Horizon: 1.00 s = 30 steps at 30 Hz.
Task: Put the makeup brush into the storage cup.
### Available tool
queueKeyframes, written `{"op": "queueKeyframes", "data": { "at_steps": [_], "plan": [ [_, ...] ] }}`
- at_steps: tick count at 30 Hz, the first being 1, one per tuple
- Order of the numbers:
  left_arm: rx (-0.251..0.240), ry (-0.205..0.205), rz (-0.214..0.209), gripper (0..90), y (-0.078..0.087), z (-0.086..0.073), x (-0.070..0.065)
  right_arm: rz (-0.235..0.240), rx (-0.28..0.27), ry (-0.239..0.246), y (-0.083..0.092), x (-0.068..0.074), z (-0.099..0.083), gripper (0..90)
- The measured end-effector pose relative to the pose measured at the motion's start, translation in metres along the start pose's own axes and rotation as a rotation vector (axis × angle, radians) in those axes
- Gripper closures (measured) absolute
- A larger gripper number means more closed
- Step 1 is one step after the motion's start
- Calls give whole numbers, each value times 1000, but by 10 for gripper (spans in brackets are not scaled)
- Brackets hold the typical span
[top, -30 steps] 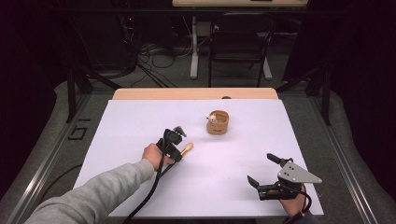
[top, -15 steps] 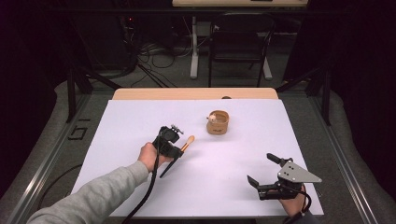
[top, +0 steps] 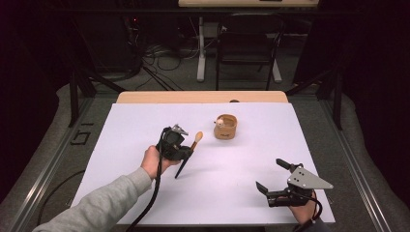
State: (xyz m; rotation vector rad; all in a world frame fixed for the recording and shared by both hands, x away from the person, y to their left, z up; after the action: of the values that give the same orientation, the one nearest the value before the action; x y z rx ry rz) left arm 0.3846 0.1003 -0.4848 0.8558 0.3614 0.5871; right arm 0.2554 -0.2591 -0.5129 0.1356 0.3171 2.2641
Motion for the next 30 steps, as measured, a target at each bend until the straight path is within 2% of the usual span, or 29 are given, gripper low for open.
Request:
{"op": "queueKeyframes", "data": {
  "at_steps": [6,15,19,23,30],
  "plan": [
    [-80,-23,20,777,8,1,-5,1,2,0,0,0,0,0],
    [-219,-66,87,778,22,1,-12,0,2,1,0,0,0,0],
    [-278,-66,104,778,26,1,-13,0,2,2,0,0,0,0],
    [-294,-74,107,778,28,0,-14,-1,3,2,-1,1,0,0],
    [-305,-91,86,778,25,0,-19,-1,12,0,-1,0,0,0]
  ]
}}
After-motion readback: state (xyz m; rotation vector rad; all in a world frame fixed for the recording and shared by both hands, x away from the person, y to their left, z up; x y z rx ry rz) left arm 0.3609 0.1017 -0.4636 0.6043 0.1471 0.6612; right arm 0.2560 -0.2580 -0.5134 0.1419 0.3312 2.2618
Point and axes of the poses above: each handheld gripper's, and its own axes: y roughly backward along the jaws, z roughly out of its top, x roughly to its left, the point moved 1 cm from there along -y, roughly forward along the jaws, and after that the axes turned 4 degrees about -y, right-handed, at the moved point
